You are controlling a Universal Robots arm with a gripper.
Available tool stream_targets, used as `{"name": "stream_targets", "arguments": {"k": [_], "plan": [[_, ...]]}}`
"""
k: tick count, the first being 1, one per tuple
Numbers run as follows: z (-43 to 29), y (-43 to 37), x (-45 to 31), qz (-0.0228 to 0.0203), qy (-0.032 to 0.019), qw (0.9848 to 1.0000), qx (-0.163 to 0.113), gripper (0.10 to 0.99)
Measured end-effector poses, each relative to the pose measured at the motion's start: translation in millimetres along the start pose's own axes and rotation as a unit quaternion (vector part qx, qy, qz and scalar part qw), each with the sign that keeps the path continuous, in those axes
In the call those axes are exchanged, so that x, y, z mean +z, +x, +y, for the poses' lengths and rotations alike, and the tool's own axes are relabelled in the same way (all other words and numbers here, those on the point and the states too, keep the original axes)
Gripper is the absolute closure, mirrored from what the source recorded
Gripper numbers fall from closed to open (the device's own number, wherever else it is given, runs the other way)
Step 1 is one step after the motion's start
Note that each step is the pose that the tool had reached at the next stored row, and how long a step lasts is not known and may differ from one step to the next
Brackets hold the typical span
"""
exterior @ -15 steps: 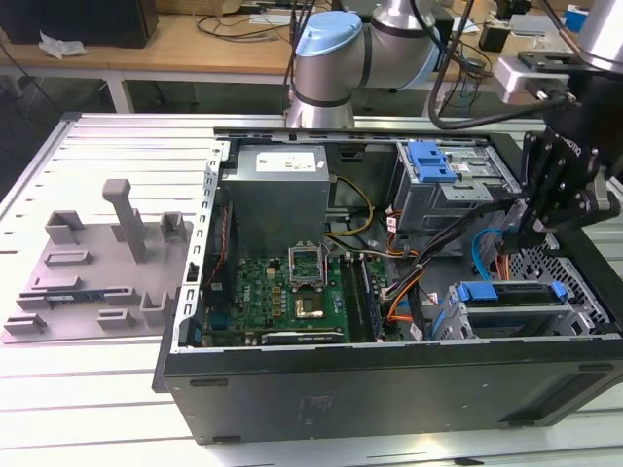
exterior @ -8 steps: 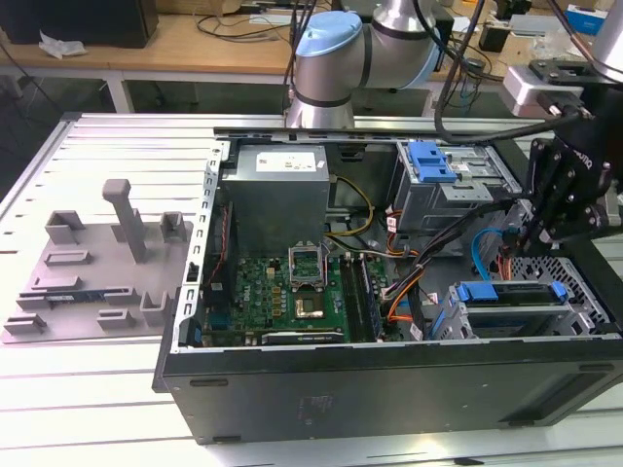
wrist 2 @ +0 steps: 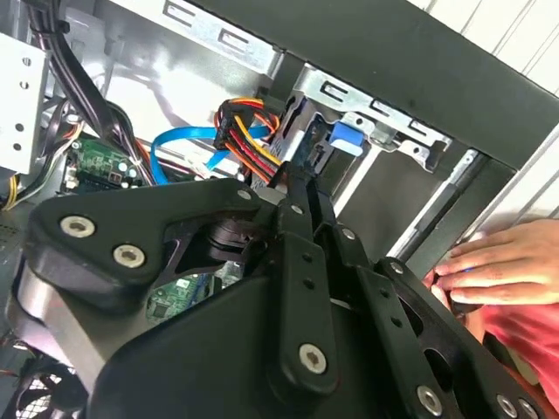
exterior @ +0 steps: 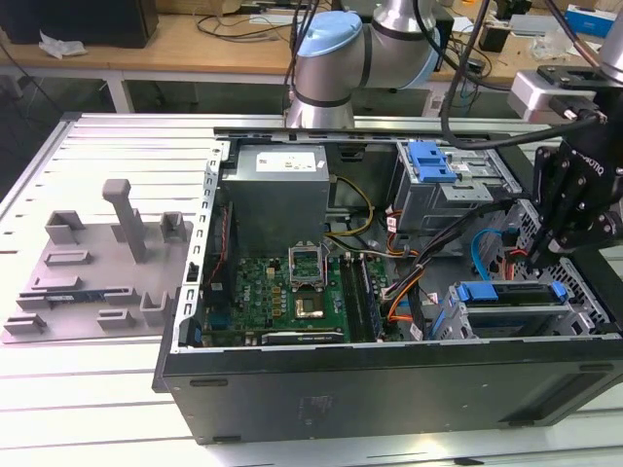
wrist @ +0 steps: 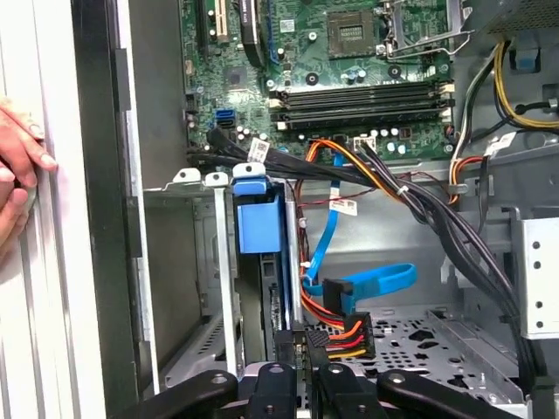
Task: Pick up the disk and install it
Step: 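Insert the first disk wire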
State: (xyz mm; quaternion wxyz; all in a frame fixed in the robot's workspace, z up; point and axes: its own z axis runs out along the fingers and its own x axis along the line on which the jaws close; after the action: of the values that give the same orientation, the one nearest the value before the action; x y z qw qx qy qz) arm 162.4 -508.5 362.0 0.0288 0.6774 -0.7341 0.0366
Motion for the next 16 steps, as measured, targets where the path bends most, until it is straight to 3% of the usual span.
{"name": "stream_targets", "arguments": {"k": [3,6,16], "plan": [[-0.8,4.1,0.4,-0.0013,-0.0005,1.0,0.005,0.922],[-1.1,6.8,0.7,-0.0081,-0.0013,0.9999,0.007,0.922],[-3.8,9.8,1.6,-0.0083,-0.0013,0.9999,0.007,0.922]]}}
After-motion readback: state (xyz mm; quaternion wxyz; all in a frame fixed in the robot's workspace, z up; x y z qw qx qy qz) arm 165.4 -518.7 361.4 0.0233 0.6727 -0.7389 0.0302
